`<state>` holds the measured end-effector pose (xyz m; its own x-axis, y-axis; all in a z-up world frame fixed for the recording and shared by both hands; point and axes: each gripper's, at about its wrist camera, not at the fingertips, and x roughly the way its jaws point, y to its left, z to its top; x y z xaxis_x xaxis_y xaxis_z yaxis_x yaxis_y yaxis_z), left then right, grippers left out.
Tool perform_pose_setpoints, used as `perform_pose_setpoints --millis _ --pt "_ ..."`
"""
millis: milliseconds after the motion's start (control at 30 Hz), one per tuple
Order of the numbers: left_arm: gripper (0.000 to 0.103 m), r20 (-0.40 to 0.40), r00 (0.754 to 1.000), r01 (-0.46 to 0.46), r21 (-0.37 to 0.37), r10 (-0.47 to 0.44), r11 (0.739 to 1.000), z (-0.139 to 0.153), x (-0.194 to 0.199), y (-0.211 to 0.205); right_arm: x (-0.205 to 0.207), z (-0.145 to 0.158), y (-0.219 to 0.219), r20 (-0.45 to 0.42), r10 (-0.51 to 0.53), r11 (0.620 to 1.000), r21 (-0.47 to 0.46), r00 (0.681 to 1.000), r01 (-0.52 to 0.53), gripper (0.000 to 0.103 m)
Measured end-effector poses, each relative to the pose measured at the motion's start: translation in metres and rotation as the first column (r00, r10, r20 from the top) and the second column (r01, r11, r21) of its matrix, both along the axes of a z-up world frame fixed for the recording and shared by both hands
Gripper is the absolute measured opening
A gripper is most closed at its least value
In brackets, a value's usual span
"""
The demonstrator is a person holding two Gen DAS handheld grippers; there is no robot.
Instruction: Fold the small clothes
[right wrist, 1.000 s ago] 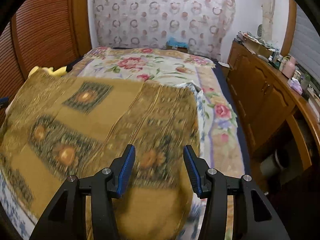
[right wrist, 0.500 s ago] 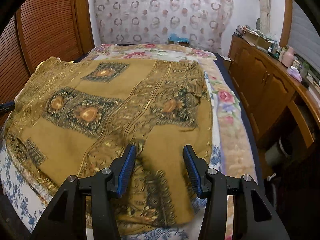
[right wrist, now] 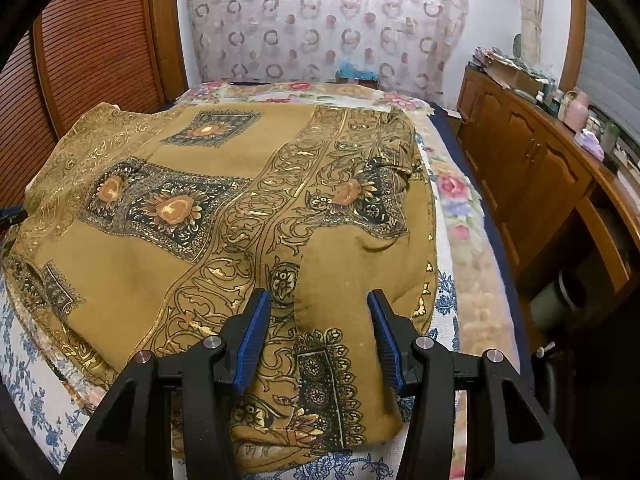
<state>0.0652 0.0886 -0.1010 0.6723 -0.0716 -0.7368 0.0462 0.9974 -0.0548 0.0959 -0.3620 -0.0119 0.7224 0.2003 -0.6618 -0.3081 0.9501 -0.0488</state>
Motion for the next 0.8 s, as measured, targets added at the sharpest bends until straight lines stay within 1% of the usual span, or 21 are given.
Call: perform_pose_setpoints --millis 200,367,500,667,800 --pt "0.046 0.009 1.0 0.009 0.005 -0.009 1.0 0.003 -0.002 -0.003 0.001 0.0 0.0 -0.002 0.0 1.0 0.002 1.0 0.0 0.052" --pt "0.036 0.026 1.0 0.017 0.001 -0.017 1.0 0.007 -0.005 -0.007 0.001 -0.001 0.0 -0.002 -0.001 1.0 0.003 1.0 0.001 0.053" --pt "0.035 0.046 0.999 0.004 0.008 -0.005 1.0 0.013 -0.009 -0.007 0.001 -0.001 0.0 -0.004 0.0 1.0 0.003 1.0 0.0 0.053" --pt "0.035 0.089 0.996 0.002 -0.022 -0.001 1.0 0.024 -0.019 -0.004 0.001 -0.001 0.0 -0.004 0.0 1.0 0.002 1.0 0.0 0.053" --pt "0.035 0.086 0.996 0.024 -0.024 -0.022 0.999 0.022 -0.018 -0.008 0.0 -0.002 0.0 0.001 -0.005 1.0 -0.006 1.0 0.005 0.053"
